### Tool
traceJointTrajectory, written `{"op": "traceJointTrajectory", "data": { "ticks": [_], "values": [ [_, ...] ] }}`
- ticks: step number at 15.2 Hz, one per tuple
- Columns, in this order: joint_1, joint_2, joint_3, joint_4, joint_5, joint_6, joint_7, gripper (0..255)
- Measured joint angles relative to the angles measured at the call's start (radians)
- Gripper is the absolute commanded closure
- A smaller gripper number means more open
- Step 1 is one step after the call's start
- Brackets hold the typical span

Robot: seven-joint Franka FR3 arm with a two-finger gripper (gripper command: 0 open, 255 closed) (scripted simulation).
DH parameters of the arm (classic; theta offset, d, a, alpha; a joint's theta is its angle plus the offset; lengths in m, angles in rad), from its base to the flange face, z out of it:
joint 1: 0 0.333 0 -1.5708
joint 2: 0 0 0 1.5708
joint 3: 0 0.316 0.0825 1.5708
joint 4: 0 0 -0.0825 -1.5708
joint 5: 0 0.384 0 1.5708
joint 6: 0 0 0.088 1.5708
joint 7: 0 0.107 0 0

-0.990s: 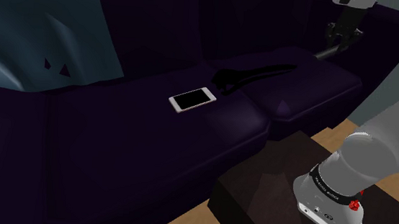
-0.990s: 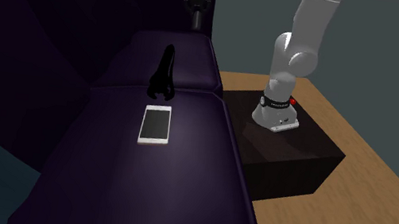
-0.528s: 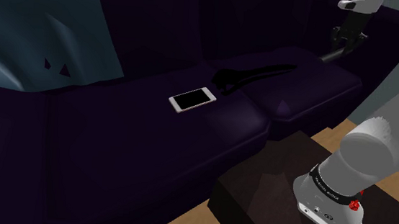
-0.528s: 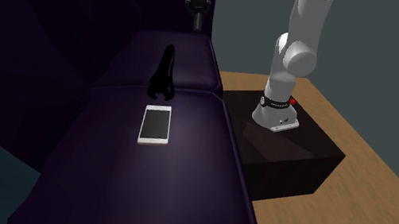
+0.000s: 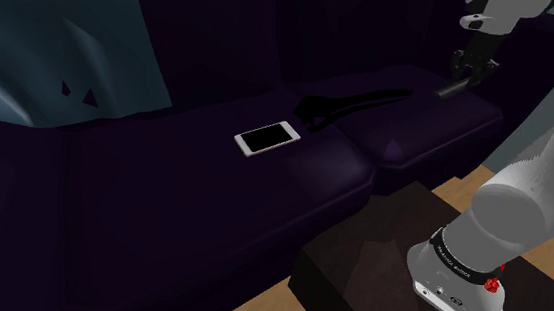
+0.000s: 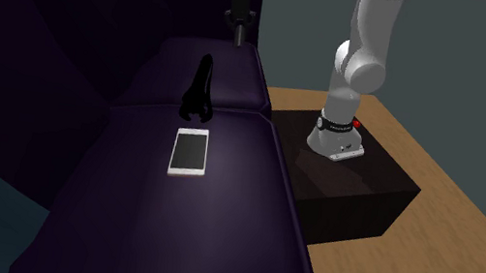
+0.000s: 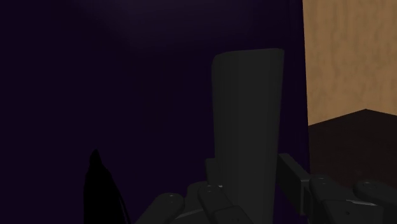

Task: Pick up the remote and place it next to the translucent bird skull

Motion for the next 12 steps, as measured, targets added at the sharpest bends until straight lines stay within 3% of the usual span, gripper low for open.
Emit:
{"op": "traceJointTrajectory", "data": {
  "ticks": [12],
  "values": [
    [-0.018,0.087,0.006,-0.084,0.065,0.150,-0.043,255]
  ]
}}
